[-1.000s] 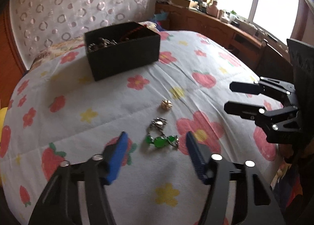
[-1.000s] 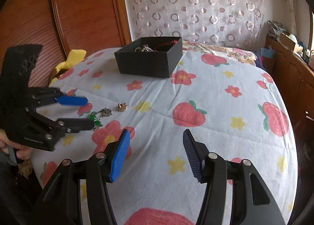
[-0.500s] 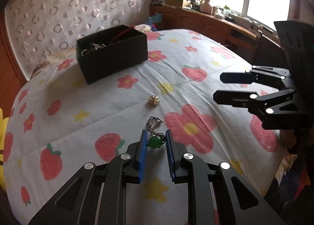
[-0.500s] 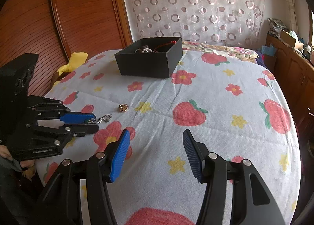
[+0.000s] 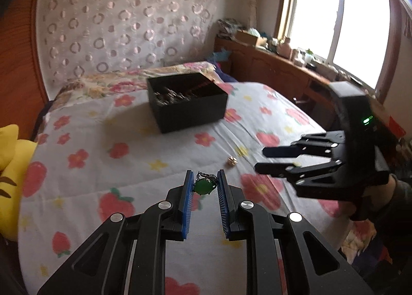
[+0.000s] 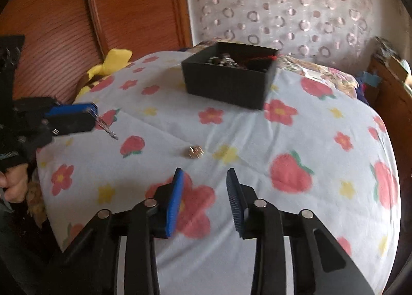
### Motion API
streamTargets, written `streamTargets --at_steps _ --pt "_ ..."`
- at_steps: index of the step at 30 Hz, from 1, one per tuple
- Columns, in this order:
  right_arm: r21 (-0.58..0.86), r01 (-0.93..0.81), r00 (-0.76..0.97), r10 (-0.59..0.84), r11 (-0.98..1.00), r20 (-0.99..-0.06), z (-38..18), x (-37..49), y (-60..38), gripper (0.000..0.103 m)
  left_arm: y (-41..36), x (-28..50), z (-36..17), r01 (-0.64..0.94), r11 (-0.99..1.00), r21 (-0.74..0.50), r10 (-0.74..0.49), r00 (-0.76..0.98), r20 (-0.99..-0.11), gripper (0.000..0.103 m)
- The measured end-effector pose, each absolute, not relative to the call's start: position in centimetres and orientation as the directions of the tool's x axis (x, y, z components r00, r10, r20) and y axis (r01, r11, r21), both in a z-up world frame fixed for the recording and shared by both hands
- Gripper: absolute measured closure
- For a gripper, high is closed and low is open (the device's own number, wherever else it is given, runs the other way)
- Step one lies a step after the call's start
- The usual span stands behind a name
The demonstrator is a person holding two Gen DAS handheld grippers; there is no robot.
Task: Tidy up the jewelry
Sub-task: 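Grasp small gold flower ring with right gripper while left gripper holds the pendant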
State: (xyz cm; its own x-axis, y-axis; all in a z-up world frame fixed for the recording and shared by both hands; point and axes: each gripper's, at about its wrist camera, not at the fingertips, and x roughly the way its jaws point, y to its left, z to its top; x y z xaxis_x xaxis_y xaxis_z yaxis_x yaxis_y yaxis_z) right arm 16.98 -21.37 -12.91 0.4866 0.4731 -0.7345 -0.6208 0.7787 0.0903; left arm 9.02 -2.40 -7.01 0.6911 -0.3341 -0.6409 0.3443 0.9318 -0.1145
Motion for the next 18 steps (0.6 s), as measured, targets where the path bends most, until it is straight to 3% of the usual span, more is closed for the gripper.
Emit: streamTargets --at_steps 9,12,18 --pt "0.032 -0.640 0.468 0.423 0.768 -0.776 -13.9 18.7 -18.5 0.069 -0.3 8.3 -6.1 0.310 0.941 -0.136 -0.326 0.722 -0.610 0.086" --pt "0.019 -0.651 0.467 0.419 0.759 -0.778 -13.9 18.8 -18.3 0.085 -0.1 8.2 -6.0 0.307 0.941 -0.143 -0.329 0.726 -0.603 0.086" --pt "-0.003 -0.675 0.460 0.418 0.738 -0.783 -13.8 18.8 -17.8 0.088 0.1 8.4 -5.7 0.301 0.942 -0.147 -0.327 0.734 -0.596 0.086"
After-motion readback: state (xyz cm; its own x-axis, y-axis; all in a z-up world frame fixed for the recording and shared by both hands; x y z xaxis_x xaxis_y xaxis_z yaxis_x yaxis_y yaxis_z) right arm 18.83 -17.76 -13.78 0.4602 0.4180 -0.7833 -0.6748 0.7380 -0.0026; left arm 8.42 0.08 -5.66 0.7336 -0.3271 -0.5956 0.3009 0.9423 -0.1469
